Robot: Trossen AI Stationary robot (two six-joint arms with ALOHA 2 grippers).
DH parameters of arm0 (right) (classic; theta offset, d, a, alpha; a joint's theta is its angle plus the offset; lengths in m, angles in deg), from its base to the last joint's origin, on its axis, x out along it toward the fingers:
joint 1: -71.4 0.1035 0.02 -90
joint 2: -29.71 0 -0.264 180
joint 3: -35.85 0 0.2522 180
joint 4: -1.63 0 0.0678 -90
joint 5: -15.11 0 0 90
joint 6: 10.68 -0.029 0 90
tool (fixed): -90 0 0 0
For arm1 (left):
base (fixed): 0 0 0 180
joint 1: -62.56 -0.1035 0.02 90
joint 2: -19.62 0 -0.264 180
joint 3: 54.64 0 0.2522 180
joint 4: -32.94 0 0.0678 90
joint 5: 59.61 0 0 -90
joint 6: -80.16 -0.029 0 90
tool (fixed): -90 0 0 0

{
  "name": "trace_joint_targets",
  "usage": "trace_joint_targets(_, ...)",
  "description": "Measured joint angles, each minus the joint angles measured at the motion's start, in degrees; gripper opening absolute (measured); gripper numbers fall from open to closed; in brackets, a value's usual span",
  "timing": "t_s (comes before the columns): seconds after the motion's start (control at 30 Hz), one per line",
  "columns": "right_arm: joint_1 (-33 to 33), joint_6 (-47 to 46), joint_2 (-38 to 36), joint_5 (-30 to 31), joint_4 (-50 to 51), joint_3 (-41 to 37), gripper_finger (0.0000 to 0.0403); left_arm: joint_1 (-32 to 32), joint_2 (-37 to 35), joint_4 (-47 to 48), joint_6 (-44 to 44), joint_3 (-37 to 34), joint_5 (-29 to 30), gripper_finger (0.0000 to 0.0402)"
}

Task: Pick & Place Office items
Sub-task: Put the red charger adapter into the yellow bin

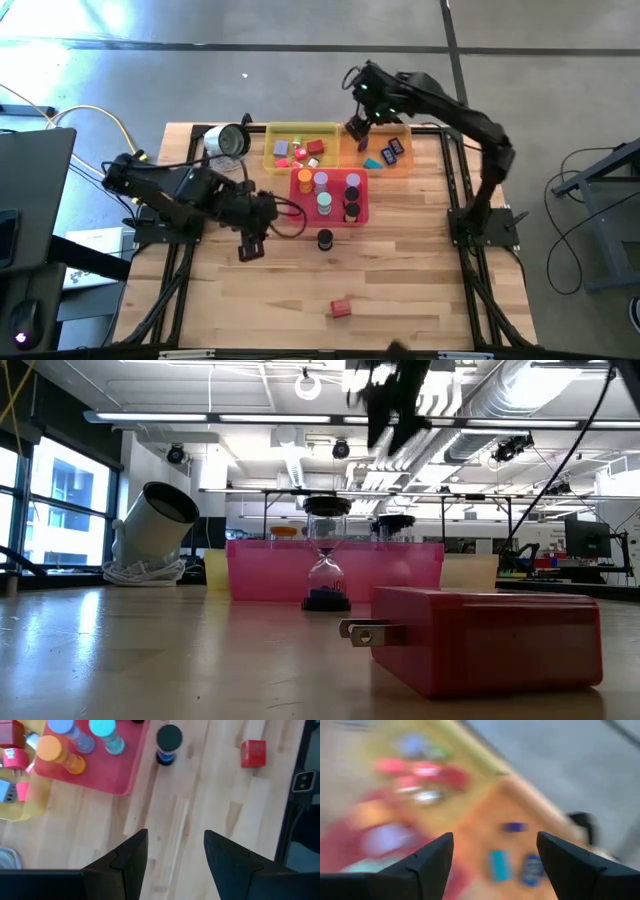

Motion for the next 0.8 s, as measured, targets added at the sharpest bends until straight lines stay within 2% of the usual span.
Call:
trace_joint_targets(0.17, 7.64, 0.14, -7.18, -13.06, 0.71, 0.01, 0.0275, 4.93, 0.0, 0.02, 1.77, 0.0, 2.06, 0.0186)
trace_joint_targets(0.3, 14.75, 0.09, -11.07, -18.45, 2.09, 0.01, 0.0276, 8.43, 0.0, 0.0, 3.24, 0.0, 3.99, 0.0186)
trace_joint_targets(0.5, 26.4, -7.17, -13.44, -15.1, 2.33, 0.01, 0.0276, 11.54, 0.0, -0.02, 4.97, 0.0, 5.48, 0.0186)
trace_joint_targets(0.67, 33.18, -8.43, -12.75, -16.56, 2.27, -0.01, 0.0276, 13.59, 0.0, -0.25, 6.75, 0.0, 8.69, 0.0186)
trace_joint_targets(0.8, 37.18, -9.63, -11.16, -11.38, 2.55, -0.01, 0.0282, 14.33, 0.0, -0.28, 8.47, 0.0, 8.94, 0.0186)
